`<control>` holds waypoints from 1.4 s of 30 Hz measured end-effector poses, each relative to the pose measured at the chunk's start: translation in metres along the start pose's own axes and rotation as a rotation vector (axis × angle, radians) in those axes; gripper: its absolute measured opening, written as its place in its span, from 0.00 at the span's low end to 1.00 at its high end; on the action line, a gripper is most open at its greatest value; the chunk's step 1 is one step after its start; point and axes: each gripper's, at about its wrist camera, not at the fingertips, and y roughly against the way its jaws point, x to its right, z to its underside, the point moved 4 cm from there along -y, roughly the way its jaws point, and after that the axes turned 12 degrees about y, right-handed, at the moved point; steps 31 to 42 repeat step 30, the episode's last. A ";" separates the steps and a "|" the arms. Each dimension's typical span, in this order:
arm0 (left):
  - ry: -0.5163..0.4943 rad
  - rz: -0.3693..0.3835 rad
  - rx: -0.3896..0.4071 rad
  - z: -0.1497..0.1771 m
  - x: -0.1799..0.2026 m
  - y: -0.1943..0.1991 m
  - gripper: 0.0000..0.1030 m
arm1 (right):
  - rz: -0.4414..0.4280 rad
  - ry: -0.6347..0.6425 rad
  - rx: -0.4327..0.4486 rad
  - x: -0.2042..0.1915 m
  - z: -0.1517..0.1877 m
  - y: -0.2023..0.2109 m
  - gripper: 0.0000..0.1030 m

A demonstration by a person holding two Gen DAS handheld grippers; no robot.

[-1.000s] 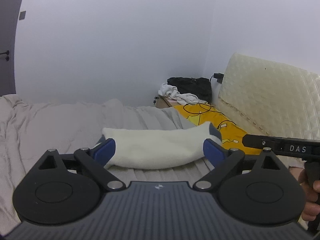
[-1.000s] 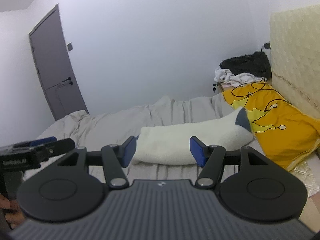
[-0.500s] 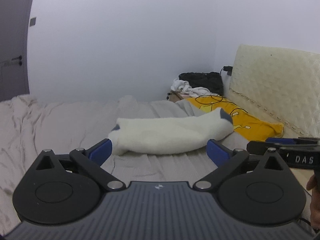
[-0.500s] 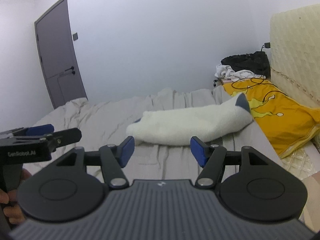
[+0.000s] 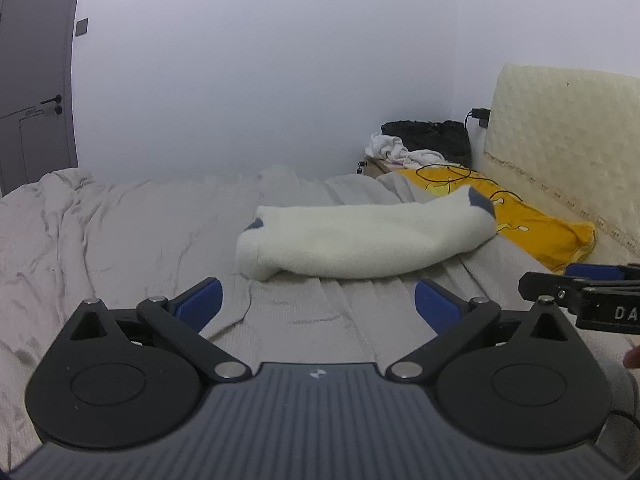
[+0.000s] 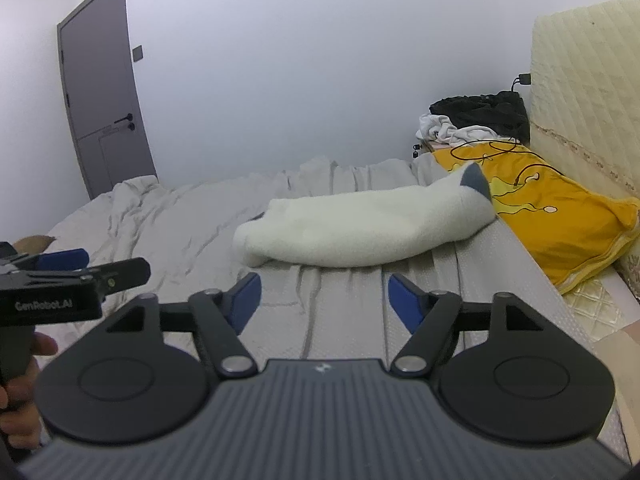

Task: Fold large clothes

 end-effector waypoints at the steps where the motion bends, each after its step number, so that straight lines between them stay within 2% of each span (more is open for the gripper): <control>1: 0.000 -0.001 -0.002 0.001 -0.001 0.000 1.00 | 0.004 0.000 0.003 0.000 0.000 0.000 0.88; 3: 0.003 0.000 -0.005 0.001 -0.003 -0.001 1.00 | 0.023 0.000 0.007 0.001 0.001 -0.002 0.99; 4: 0.007 0.000 -0.008 0.001 -0.004 -0.001 1.00 | 0.030 0.000 0.007 0.001 0.002 -0.003 1.00; 13: 0.027 -0.012 -0.023 0.003 -0.009 -0.005 1.00 | 0.041 0.012 -0.022 -0.003 0.008 -0.010 1.00; 42: 0.029 -0.017 -0.003 0.004 -0.007 0.001 1.00 | 0.028 0.028 -0.034 -0.013 0.009 -0.007 1.00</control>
